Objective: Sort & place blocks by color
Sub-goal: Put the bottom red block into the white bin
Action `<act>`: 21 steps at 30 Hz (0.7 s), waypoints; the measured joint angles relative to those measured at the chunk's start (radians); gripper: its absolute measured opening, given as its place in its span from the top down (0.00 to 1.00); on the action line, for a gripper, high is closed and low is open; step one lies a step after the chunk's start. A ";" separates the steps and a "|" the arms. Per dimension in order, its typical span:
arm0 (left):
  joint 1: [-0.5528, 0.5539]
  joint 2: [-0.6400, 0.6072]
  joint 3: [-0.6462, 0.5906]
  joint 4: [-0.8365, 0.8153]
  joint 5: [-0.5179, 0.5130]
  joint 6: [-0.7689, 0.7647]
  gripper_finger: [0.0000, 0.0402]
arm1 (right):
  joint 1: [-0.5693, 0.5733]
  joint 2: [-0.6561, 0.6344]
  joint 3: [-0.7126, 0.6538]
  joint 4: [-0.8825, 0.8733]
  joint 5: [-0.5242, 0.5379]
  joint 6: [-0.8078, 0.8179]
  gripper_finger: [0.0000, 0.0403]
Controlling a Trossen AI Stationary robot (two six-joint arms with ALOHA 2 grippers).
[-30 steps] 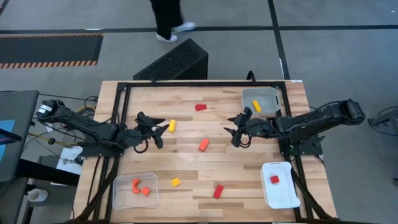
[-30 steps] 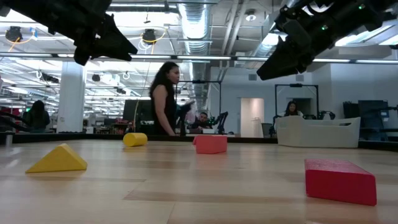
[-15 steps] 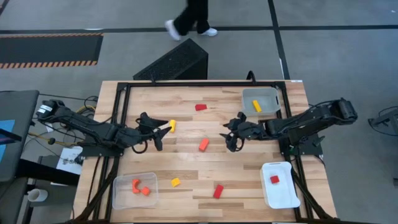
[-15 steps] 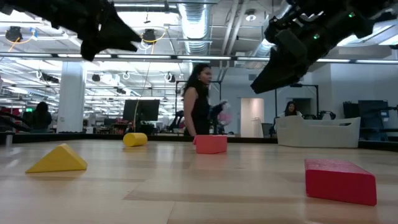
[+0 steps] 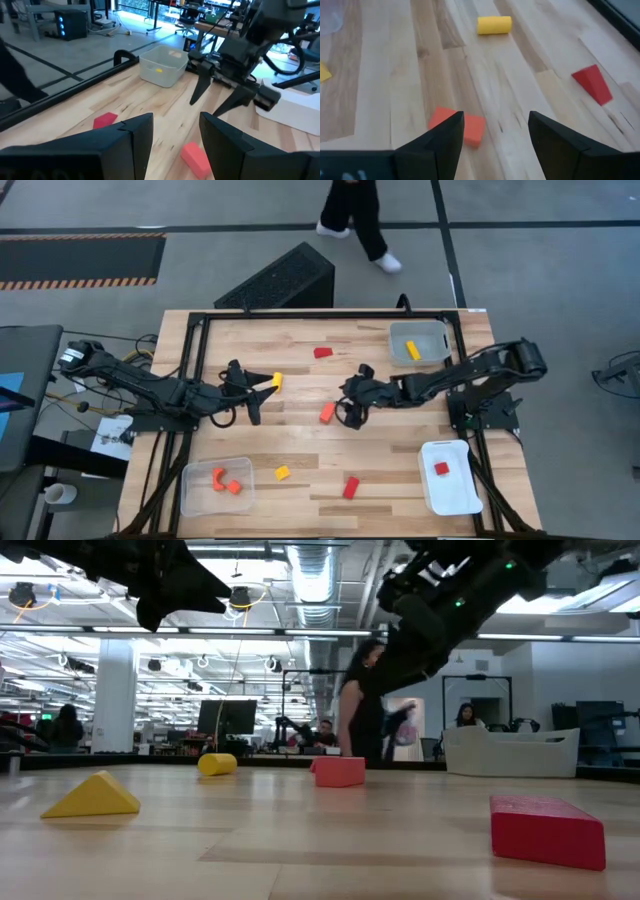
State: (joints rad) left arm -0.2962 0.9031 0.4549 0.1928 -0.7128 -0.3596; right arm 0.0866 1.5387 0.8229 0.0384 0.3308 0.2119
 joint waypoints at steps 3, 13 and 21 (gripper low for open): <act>0.000 0.000 0.000 0.000 0.000 -0.007 0.63 | -0.032 0.042 0.028 -0.016 -0.033 -0.020 0.36; 0.000 0.000 0.000 -0.008 0.021 -0.028 0.63 | -0.260 0.106 0.191 -0.145 -0.255 -0.208 0.30; 0.000 0.000 0.000 -0.022 0.021 -0.029 0.63 | -0.450 0.109 0.259 -0.169 -0.379 -0.345 0.29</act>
State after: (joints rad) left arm -0.2966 0.9035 0.4549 0.1707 -0.6918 -0.3882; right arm -0.3630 1.6478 1.0817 -0.1307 -0.0478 -0.1328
